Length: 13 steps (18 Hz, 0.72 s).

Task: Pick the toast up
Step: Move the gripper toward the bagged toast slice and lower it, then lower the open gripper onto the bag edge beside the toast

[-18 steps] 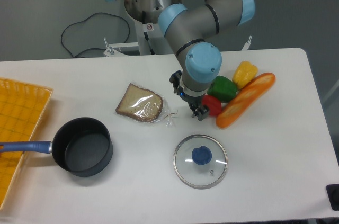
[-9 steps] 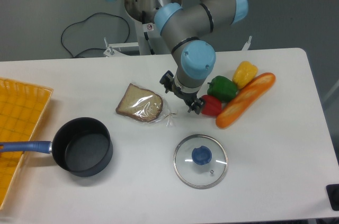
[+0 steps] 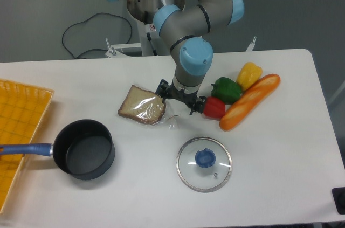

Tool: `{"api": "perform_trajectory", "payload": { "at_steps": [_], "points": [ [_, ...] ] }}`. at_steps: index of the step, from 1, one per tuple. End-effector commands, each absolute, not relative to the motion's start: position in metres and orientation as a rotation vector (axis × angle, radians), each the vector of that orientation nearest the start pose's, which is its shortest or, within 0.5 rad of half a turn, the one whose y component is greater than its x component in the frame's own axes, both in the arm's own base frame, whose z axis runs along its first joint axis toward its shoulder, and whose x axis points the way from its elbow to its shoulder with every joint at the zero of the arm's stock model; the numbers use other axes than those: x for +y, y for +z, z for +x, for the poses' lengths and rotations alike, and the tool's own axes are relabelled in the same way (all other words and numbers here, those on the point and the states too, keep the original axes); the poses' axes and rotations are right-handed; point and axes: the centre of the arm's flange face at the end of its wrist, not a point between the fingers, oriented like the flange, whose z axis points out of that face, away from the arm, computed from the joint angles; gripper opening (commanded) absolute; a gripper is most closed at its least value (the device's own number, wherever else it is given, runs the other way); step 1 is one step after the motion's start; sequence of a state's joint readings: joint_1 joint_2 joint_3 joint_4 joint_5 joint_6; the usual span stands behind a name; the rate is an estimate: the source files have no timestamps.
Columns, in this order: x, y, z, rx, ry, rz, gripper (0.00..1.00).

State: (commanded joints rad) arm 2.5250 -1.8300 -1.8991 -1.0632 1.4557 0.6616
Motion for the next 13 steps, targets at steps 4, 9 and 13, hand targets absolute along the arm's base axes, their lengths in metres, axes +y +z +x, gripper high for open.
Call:
{"api": "perform_trajectory", "payload": {
  "at_steps": [4,9,13],
  "points": [
    [0.426,0.245,-0.346,-0.571,-0.203,-3.061,1.00],
    [0.430,0.237,-0.350,-0.721,-0.176,-3.021,1.00],
    [0.435,0.225,-0.352,-0.776,-0.156,-3.017,1.00]
  ]
}}
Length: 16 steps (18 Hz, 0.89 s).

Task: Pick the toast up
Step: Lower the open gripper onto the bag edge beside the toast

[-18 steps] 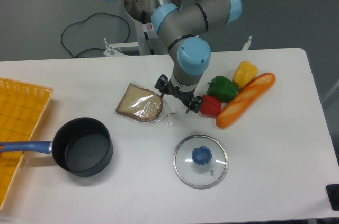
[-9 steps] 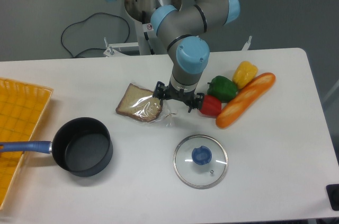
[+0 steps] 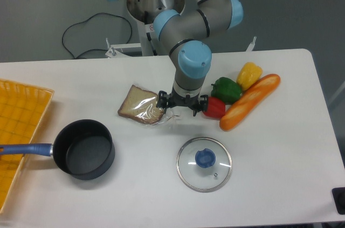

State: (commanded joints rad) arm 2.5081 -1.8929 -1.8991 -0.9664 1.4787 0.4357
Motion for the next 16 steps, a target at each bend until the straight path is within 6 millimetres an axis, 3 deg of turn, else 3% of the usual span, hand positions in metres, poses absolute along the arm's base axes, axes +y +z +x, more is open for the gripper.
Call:
{"api": "perform_trajectory", "payload": {
  "at_steps": [16],
  "points": [
    [0.437,0.205,-0.349,-0.826,-0.136,-3.047,1.00]
  ]
}}
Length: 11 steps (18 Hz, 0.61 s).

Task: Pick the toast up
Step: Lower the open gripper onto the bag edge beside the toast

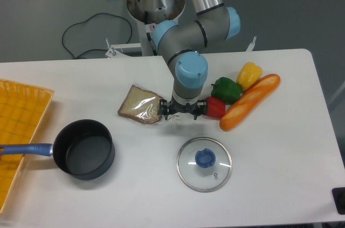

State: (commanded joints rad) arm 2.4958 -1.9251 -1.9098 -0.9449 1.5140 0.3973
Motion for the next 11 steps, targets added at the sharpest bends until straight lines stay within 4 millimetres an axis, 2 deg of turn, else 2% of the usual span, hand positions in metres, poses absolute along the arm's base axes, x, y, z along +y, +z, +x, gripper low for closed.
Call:
{"api": "perform_trajectory", "payload": {
  "at_steps": [3,11],
  "points": [
    [0.4377,0.2020,-0.3486,-0.837,-0.141,-3.048,0.99],
    [0.4425,0.1953,-0.3444,-0.825,-0.130,-3.064,0.87]
  ]
}}
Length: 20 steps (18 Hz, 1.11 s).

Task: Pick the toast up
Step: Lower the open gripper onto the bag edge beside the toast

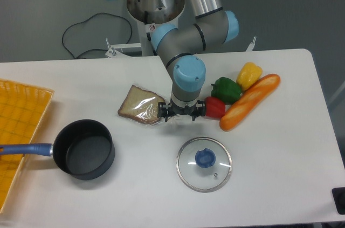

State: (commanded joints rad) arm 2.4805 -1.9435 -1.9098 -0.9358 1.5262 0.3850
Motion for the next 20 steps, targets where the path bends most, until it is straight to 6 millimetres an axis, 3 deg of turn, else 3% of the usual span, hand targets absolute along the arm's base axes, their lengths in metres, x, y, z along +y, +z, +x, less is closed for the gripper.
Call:
{"api": "perform_trajectory", "payload": {
  "at_steps": [9,20],
  "points": [
    [0.4477,0.1901,-0.3404,-0.803,-0.104,-3.078,0.81],
    [0.4487,0.1907,-0.3400,-0.795,-0.104,-3.078,0.48]
  ]
}}
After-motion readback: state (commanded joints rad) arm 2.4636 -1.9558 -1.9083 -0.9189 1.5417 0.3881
